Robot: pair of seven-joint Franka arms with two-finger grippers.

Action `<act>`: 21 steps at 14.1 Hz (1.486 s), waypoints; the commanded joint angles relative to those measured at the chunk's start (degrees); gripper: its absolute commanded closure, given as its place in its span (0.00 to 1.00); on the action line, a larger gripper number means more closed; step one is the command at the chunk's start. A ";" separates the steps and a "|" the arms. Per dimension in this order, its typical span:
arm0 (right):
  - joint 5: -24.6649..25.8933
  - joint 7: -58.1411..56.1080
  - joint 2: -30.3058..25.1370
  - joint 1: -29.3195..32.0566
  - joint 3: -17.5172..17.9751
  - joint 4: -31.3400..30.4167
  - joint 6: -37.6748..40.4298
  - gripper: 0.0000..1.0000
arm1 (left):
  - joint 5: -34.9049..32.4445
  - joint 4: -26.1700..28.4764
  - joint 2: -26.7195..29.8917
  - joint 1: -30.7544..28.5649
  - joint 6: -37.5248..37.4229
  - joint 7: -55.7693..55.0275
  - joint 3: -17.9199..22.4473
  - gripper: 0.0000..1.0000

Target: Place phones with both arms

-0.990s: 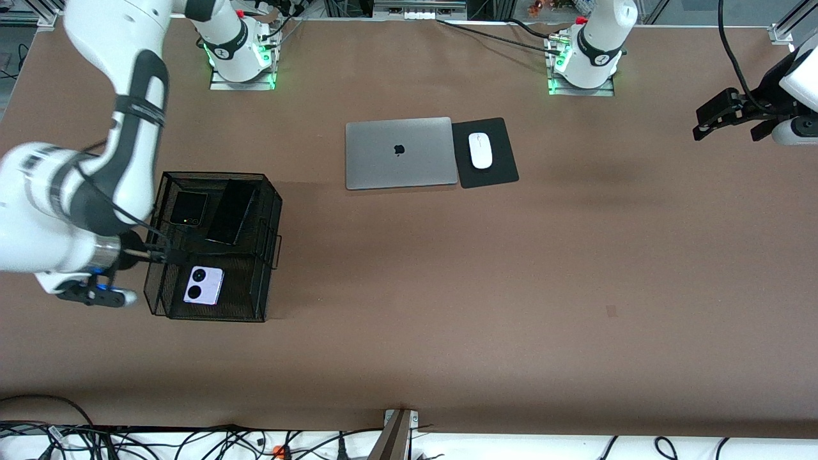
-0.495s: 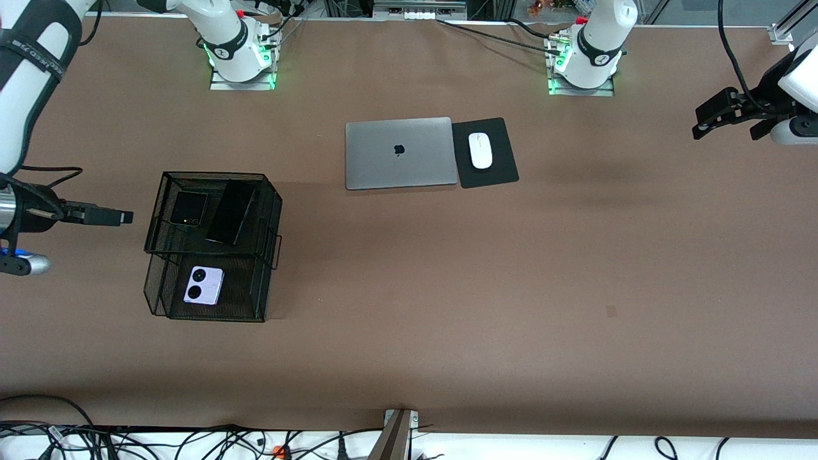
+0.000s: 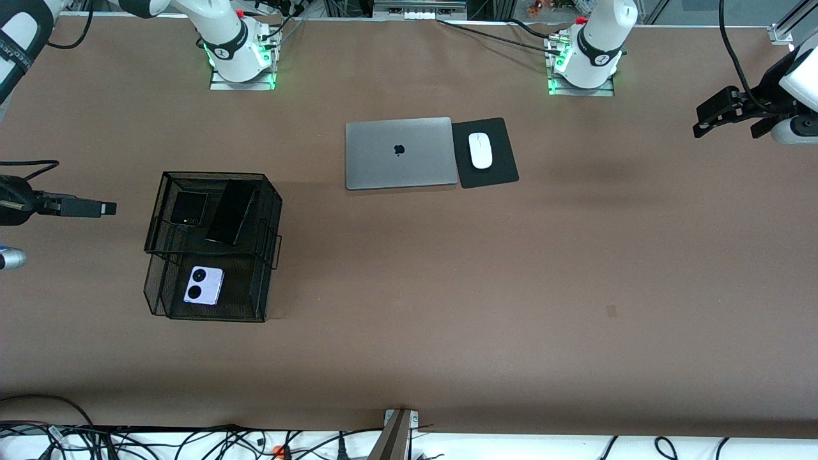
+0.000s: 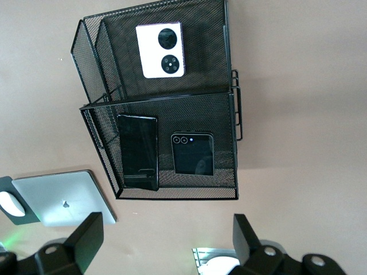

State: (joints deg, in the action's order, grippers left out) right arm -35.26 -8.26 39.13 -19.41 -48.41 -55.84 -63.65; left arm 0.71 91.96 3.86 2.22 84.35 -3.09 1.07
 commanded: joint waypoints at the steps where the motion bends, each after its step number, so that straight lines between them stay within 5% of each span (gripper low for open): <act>1: 4.74 1.75 -0.02 7.34 10.83 5.72 1.59 0.00 | 0.44 -0.99 0.19 -0.38 -1.20 0.62 0.07 0.00; 3: 11.14 5.34 -2.81 13.41 22.86 6.62 1.33 0.00 | 0.44 -0.99 0.19 -0.38 -1.29 0.62 0.07 0.00; 6: 27.21 7.12 -5.28 21.68 43.69 6.27 0.11 0.00 | 0.44 -0.99 0.19 -0.38 -1.38 0.62 0.16 0.00; 7: 31.01 7.12 -6.08 23.00 47.75 6.01 -1.29 0.00 | 0.44 -0.99 0.19 -0.38 -1.29 0.62 0.16 0.00; 10: 32.19 7.12 -10.37 23.89 49.11 -1.60 -5.33 0.00 | 0.44 -0.99 0.19 -0.38 -1.29 0.62 0.16 0.00; 17: 32.54 7.03 -35.42 23.46 49.20 -44.84 -36.60 0.00 | 0.44 -0.99 0.19 -0.38 -1.38 0.62 -0.01 0.00; 21: 34.82 6.94 -36.23 23.37 49.37 -45.86 -41.12 0.00 | 0.44 -0.99 0.19 -0.38 -1.38 0.62 0.07 0.00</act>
State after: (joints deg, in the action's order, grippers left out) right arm -2.20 -1.73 4.60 3.48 0.18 -100.34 -103.05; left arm 0.71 91.89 3.86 2.20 84.21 -3.08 1.31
